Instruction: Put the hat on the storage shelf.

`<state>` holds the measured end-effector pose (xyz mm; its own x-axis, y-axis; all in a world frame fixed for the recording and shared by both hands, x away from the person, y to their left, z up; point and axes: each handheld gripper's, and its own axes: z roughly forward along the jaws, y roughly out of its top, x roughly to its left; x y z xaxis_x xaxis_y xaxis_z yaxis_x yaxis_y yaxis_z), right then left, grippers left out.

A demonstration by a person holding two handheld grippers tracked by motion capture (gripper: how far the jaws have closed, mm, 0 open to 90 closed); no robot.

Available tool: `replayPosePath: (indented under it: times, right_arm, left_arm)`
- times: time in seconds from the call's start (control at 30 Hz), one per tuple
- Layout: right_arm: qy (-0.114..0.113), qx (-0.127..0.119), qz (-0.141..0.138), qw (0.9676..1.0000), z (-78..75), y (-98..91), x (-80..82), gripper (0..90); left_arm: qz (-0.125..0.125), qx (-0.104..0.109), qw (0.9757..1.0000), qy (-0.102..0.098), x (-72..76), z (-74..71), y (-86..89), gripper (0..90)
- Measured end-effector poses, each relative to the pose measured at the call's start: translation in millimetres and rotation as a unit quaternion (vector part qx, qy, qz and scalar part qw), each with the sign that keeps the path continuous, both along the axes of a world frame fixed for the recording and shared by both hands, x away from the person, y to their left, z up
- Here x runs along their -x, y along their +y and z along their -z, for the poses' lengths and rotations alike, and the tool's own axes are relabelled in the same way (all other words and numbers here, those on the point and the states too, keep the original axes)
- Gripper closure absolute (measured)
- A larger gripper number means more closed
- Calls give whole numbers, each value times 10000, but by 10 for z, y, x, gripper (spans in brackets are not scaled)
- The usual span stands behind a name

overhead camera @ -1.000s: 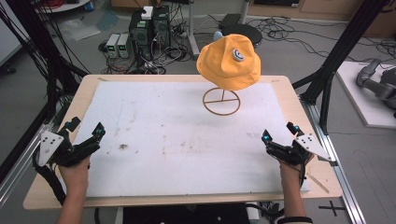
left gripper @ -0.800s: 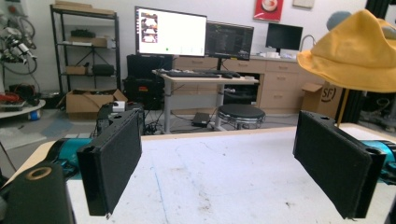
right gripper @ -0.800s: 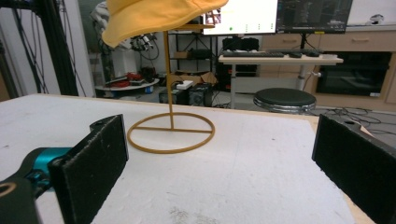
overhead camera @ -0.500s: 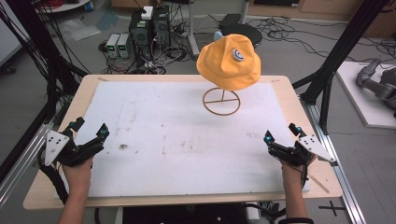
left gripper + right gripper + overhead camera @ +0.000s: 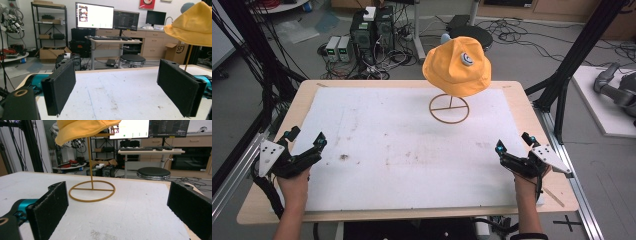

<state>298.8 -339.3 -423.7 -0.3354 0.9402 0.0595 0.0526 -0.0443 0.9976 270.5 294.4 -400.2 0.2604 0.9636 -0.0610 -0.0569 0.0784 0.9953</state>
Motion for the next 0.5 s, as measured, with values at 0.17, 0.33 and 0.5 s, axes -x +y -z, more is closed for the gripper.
replayPosePath:
  times: [0.17, 0.33, 0.5]
  right_arm:
    - [15, -12, 16, 10000, 1, -1, -5, 33]
    - [-36, 2, 32, 10000, -3, -9, -5, 33]
    - [-28, -34, 48, 10000, -4, -9, -3, 33]
  left_arm:
    - [-25, 38, 10000, -18, 5, 2, 20, 157]
    - [-36, 31, 10000, -16, 7, 1, 21, 157]
    - [-50, 27, 10000, 3, 0, 10, 28, 158]
